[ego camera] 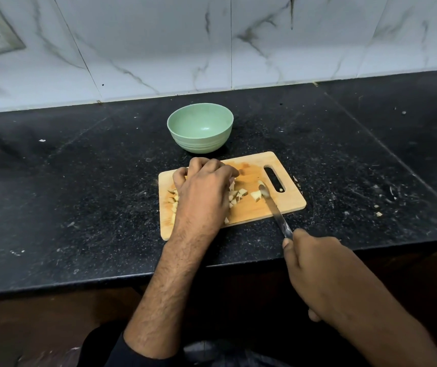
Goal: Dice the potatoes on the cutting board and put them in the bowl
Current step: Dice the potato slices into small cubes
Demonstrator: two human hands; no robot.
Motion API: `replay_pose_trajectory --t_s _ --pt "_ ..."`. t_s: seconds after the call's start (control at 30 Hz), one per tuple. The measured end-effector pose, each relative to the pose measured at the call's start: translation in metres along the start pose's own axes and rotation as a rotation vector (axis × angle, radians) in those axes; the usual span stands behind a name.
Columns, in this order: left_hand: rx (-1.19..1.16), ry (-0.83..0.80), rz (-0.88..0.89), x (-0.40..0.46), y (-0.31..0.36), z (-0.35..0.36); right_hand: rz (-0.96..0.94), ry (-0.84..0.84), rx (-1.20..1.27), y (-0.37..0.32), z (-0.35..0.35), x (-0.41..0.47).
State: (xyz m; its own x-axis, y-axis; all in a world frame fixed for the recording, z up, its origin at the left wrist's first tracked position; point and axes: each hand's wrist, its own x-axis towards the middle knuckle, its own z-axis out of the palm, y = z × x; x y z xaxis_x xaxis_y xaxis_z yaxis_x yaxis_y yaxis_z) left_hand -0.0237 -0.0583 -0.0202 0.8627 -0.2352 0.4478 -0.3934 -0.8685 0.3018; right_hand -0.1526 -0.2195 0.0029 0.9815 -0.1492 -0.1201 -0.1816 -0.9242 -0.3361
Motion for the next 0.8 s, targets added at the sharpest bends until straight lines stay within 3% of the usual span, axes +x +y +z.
replay_pose_trajectory --t_s 0.37,0.53,0.8 --pt "-0.08 0.056 0.061 -0.012 -0.004 0.004 0.007 -0.174 0.198 -0.012 0.0 0.007" --pt "-0.031 0.009 0.095 -0.022 -0.006 0.003 -0.049 -0.131 0.18 -0.026 0.009 0.017" --pt "0.0 0.049 -0.014 -0.028 -0.018 -0.01 -0.124 -0.151 0.22 -0.029 -0.005 0.015"
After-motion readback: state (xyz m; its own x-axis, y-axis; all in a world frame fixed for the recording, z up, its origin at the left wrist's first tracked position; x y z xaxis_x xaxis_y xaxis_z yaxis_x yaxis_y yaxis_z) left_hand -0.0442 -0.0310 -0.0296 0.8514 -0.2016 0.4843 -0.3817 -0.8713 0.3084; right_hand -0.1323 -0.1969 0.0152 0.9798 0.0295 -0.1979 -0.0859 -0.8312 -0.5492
